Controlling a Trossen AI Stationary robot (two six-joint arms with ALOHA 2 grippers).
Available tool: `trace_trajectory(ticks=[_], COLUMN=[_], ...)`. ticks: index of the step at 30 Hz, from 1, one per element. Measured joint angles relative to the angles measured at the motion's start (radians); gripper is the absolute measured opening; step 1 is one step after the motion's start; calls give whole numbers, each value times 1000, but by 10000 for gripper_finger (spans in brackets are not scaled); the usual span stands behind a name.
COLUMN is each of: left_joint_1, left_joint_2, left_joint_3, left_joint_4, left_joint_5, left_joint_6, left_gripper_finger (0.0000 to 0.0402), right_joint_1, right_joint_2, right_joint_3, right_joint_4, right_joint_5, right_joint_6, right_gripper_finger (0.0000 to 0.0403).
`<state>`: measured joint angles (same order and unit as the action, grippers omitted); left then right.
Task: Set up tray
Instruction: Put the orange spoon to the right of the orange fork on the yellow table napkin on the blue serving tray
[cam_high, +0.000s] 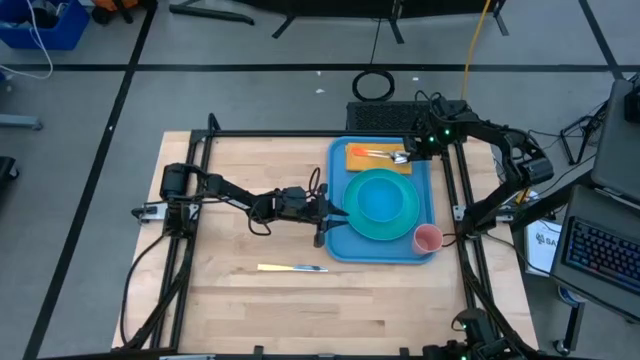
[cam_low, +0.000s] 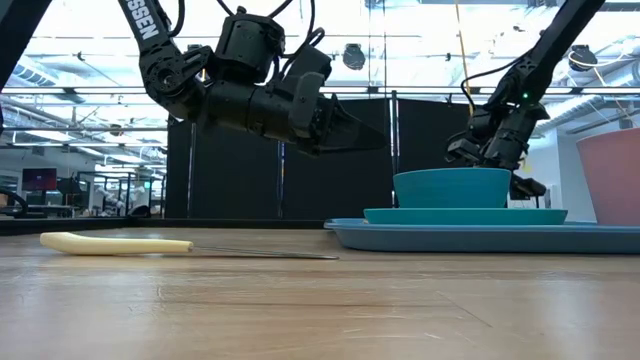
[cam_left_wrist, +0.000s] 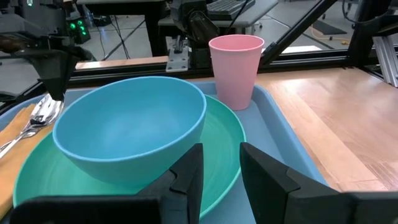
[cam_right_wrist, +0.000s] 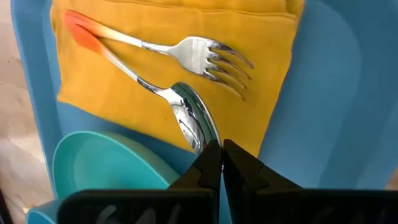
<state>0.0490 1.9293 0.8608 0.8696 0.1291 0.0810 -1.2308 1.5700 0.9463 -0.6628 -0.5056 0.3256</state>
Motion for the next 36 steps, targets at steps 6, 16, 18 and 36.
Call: trace_trajectory(ticks=[6,16,18,36], left_joint_1=[0,0,0,0], left_joint_2=[0,0,0,0], left_joint_3=[0,0,0,0], left_joint_4=[0,0,0,0], left_joint_5=[0,0,0,0], left_joint_6=[0,0,0,0], left_gripper_finger=[108,108,108,108], right_joint_1=[2,2,2,2], right_joint_2=[1,1,1,2], right_joint_3=[0,0,0,0], right_joint_4=[-9,0,0,19], right_joint_5=[-30,-22,-20,-19], right_joint_6=[-2,-9,-19,-55], right_gripper_finger=[0,2,6,96])
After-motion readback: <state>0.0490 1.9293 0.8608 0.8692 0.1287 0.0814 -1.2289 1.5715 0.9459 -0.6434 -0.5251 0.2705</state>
